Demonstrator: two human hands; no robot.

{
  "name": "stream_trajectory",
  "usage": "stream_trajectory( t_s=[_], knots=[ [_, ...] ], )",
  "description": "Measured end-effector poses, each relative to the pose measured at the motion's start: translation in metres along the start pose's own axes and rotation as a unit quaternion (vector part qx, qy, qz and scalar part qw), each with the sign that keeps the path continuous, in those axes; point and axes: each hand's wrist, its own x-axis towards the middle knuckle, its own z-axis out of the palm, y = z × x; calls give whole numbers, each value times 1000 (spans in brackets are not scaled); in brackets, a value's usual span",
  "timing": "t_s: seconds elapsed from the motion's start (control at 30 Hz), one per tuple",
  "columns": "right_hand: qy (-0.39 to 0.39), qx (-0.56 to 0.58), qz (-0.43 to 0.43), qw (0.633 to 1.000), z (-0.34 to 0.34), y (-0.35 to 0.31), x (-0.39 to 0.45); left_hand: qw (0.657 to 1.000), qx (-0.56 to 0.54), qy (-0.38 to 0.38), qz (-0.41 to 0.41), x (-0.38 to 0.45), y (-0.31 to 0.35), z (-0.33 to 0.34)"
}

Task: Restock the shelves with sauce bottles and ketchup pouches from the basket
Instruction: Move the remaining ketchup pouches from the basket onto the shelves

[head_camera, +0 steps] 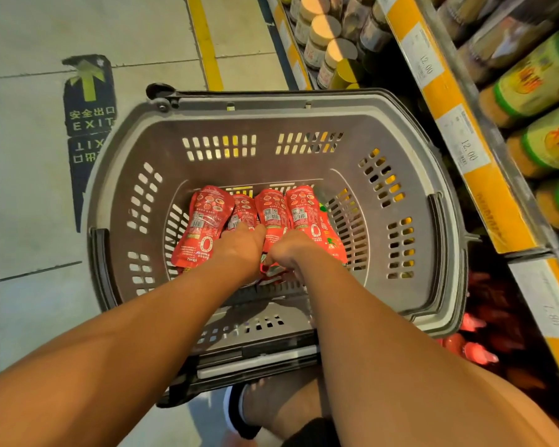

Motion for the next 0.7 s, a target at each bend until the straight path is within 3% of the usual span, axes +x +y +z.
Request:
stream_trajectory(
  t_s=[0.2,0.53,0.7],
  knots=[
    [158,-18,-44,986,7,-2,3,999,-28,46,-3,2,1,-1],
    [216,-117,-80,966,10,-10,-4,996,-54,64,7,2,-7,-7],
    [257,-131,-133,948,5,-13,-13,982,-88,162,26,-4,-10,-13]
  ],
)
